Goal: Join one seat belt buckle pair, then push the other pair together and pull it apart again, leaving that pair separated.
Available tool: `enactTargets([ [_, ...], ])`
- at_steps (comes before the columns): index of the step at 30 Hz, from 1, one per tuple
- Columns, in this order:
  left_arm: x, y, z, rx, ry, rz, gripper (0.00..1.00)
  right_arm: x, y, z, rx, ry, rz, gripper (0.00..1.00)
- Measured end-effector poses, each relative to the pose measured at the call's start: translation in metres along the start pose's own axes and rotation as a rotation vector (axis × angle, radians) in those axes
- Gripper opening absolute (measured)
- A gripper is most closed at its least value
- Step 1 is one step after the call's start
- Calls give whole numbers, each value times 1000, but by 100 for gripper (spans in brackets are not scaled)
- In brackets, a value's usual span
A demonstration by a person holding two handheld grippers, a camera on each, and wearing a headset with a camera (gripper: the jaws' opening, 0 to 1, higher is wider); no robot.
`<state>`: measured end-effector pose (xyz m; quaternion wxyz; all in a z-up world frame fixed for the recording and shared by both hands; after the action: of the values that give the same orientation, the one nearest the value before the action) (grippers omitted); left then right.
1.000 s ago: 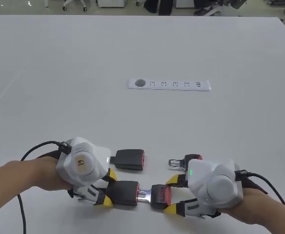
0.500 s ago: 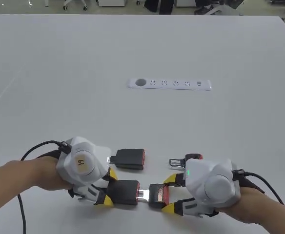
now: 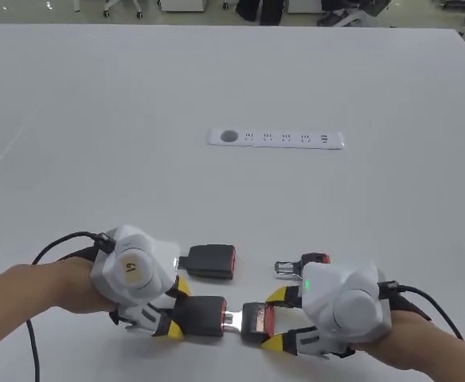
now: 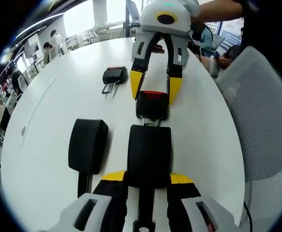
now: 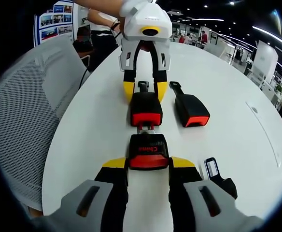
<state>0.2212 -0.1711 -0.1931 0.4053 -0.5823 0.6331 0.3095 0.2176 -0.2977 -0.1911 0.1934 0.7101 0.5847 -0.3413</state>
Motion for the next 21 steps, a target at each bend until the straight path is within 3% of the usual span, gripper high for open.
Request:
enactTargets([
  [21, 0, -1, 0, -6, 11, -3, 31, 3, 0, -2, 1, 3, -6, 29],
])
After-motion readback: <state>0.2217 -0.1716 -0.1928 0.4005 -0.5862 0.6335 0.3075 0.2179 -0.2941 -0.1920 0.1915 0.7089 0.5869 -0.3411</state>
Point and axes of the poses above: the centre of the closed fingertips' face, and the gripper's own axes: x roughly forward along the fingers, y roughly to its right, z roughly out of its underside, the point moved 2 cm from there along -x, roughly backward along the fingers, and after that the axes turned 14 degrees about x, right-handed, at the moved point
